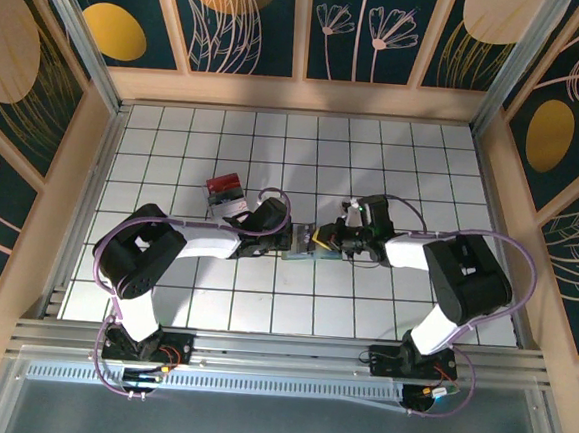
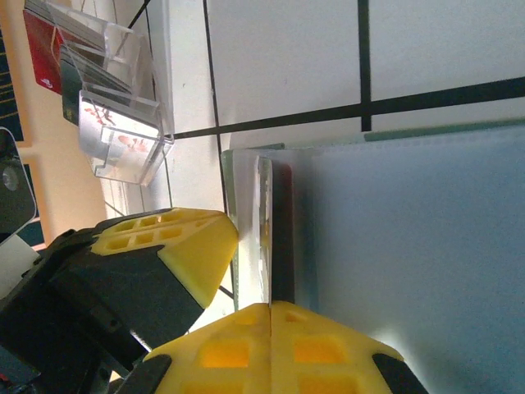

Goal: Take the credit cards out of the card holder

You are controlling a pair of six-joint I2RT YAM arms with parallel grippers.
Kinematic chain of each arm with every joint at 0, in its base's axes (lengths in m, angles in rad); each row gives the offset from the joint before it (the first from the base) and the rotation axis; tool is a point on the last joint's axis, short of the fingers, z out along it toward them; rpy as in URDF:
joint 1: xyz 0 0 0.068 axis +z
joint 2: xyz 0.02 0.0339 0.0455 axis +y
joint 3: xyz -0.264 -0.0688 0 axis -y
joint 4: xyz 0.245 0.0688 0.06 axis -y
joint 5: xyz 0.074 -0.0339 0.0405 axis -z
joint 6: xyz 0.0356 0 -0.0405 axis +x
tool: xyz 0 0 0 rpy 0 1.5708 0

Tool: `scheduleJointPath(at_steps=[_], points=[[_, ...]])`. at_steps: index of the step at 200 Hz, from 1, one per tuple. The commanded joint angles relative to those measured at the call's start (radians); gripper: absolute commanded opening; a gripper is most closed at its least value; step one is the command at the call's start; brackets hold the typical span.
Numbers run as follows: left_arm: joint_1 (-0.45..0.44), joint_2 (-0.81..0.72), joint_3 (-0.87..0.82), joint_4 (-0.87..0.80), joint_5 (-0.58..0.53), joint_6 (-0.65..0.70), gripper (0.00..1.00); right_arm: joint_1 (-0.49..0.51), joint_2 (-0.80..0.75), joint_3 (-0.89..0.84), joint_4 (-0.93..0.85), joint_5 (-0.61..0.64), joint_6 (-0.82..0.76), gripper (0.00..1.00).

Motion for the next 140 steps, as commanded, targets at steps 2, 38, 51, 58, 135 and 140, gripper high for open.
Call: scheduleJointPath(at_steps=[2, 38, 51, 58, 135, 140], points=[[-0.003, 0.004, -0.018, -0.059, -0.018, -0.008, 0.00, -0.020, -0.048, -0.001, -0.067, 0.050, -0.051, 0.00], [-0.003, 0.007, -0.011, -0.058, -0.020, -0.007, 0.00, -0.030, -0.069, 0.001, -0.110, 0.075, -0.074, 0.00], [-0.002, 0.004, -0.006, -0.060, -0.025, -0.006, 0.03, -0.033, -0.076, 0.003, -0.124, 0.085, -0.082, 0.00], [-0.002, 0.003, -0.004, -0.060, -0.027, -0.003, 0.04, -0.035, -0.080, 0.005, -0.133, 0.091, -0.087, 0.00], [-0.002, -0.014, 0.046, -0.063, -0.052, 0.013, 0.11, -0.071, -0.162, 0.024, -0.217, 0.146, -0.135, 0.00], [-0.002, -0.015, 0.047, -0.064, -0.054, 0.013, 0.11, -0.073, -0.169, 0.022, -0.218, 0.148, -0.135, 0.00]])
